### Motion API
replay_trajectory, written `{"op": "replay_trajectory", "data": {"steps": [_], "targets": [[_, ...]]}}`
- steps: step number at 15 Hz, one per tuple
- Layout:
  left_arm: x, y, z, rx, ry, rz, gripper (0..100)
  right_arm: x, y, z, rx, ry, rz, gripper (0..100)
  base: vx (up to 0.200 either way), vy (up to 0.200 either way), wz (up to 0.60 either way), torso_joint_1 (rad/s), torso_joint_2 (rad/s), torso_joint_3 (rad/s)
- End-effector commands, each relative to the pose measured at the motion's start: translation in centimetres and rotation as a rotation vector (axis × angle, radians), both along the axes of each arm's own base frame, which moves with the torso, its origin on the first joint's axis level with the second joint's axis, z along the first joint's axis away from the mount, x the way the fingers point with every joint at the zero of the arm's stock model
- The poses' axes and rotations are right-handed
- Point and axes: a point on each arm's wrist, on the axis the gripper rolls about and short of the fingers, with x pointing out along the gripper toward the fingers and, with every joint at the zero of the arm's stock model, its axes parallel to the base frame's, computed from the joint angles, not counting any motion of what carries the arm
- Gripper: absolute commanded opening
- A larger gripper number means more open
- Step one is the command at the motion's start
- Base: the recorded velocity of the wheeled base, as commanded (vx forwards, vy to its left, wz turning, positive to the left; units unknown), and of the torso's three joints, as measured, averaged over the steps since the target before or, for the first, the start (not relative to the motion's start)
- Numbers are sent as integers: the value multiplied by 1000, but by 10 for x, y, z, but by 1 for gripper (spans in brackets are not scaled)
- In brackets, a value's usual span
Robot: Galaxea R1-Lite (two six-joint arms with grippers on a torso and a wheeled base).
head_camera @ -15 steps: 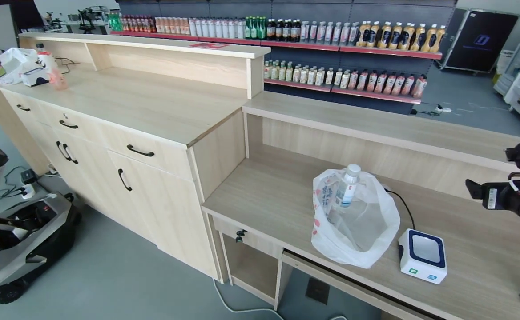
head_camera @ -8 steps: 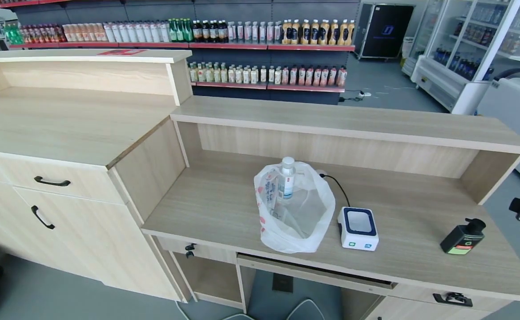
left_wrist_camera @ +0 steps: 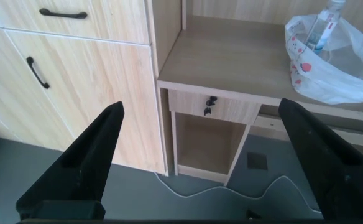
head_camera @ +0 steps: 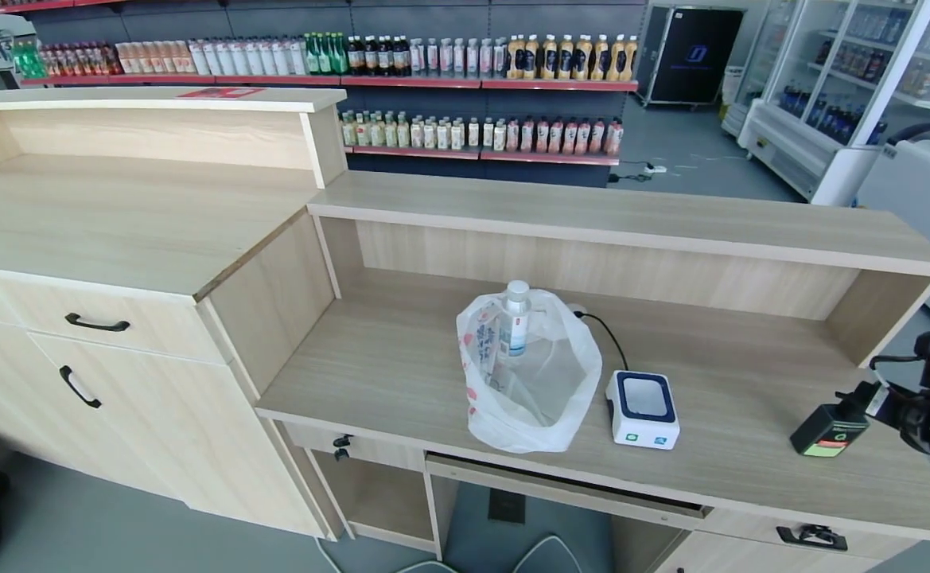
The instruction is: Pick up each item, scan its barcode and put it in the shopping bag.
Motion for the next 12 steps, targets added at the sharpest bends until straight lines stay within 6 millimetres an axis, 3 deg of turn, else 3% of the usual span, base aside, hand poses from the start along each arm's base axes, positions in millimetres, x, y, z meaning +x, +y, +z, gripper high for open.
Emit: {"op": "replay_trajectory", "data": {"steps": [1,5,12], "targets": [[0,0,0,0,-1,1,100,12,-1,-28,15,69,16,100,0,0,0,0,0,0],[0,0,0,0,-1,1,100,27,11,-41,17,82,63,100,0,0,0,0,0,0],[0,0,0,0,-1,1,100,48,33,-36,-11,17,137,100,0,0,0,0,0,0]]}}
